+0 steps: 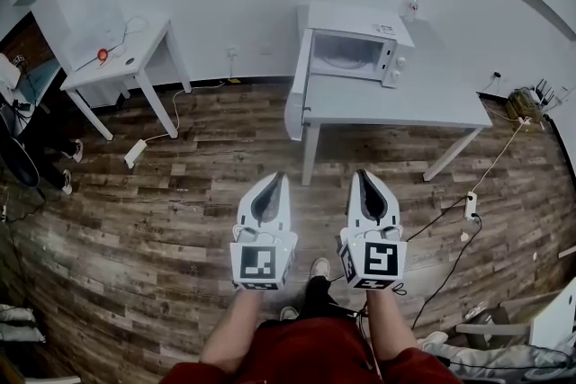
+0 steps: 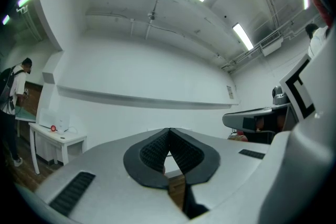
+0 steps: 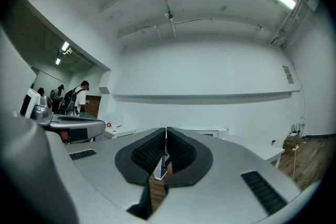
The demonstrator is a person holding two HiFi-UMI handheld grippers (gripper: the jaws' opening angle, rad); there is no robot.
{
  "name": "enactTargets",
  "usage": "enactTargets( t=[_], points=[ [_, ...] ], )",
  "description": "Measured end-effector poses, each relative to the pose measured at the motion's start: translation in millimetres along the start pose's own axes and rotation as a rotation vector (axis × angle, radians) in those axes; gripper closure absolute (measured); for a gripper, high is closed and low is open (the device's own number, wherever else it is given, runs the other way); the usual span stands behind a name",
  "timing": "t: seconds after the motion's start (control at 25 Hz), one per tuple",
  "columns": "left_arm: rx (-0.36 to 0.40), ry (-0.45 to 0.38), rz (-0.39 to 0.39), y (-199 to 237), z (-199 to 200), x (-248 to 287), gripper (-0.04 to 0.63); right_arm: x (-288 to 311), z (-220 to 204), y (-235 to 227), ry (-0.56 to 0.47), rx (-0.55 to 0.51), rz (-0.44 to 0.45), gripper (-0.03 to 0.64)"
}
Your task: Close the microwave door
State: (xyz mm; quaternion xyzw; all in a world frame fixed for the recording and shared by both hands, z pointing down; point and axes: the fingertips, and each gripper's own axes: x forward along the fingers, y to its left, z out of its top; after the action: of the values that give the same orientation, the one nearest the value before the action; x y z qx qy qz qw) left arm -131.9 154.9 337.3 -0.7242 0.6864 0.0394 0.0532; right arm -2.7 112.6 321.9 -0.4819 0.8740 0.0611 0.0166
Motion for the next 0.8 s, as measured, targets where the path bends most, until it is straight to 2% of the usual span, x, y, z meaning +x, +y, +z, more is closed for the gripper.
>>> enactTargets(
  t=[0.4, 0.8],
  points=[
    [0.02, 0.025, -0.015, 2.7, -16.3, 97.0, 0.568, 84.4, -15.3, -50.0, 0.01, 0.032, 0.013, 0.588],
    [0.023, 0.002, -0.002, -4.1, -11.7, 182.0, 0.568, 151.3, -23.0, -104.0, 0.013, 0.044, 0.034, 0.588]
  ],
)
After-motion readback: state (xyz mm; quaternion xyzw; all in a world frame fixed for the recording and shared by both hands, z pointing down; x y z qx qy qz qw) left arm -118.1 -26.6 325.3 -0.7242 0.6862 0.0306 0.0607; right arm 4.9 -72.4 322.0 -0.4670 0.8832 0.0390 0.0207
